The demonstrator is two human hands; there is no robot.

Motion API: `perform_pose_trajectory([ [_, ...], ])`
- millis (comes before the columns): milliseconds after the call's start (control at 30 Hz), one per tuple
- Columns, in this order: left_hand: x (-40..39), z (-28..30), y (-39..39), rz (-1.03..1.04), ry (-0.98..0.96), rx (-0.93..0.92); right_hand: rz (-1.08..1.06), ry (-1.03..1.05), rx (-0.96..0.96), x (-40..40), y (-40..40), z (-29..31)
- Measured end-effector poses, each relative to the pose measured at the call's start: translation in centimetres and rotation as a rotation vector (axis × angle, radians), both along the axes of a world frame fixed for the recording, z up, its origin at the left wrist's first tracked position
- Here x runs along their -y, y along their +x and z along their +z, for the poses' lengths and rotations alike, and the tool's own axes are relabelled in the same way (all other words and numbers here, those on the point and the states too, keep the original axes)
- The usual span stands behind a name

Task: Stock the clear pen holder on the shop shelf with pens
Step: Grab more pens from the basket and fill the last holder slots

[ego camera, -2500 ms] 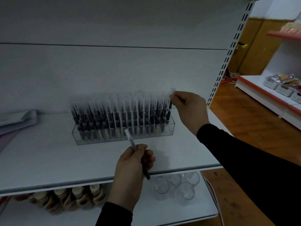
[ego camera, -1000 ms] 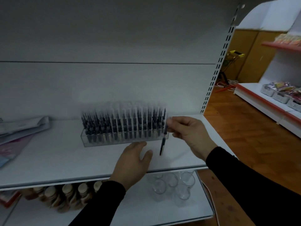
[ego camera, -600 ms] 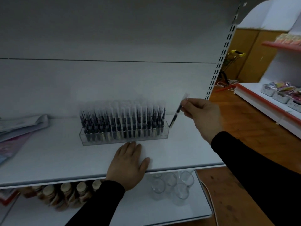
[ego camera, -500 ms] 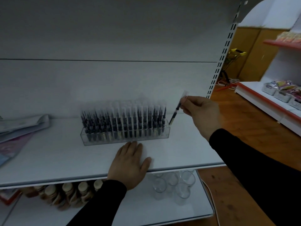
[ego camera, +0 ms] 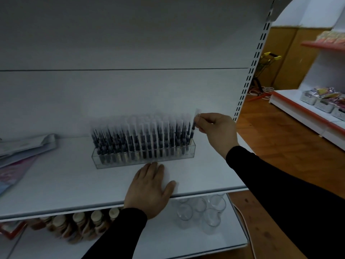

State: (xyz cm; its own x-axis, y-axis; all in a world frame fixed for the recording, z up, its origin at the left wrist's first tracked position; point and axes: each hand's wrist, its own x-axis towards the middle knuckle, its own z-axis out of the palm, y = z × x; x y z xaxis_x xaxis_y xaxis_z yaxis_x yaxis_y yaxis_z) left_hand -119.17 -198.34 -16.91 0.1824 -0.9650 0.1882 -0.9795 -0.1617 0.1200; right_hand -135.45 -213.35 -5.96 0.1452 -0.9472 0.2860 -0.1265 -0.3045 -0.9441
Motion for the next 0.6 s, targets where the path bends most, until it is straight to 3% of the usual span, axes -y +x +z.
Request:
perform_pose_trajectory([
  [600, 0.2, -0.7, 0.1, -0.019, -0.102, 0.043, 0.004, -0.012, -0.083, -0.5, 1.0, -1.3],
])
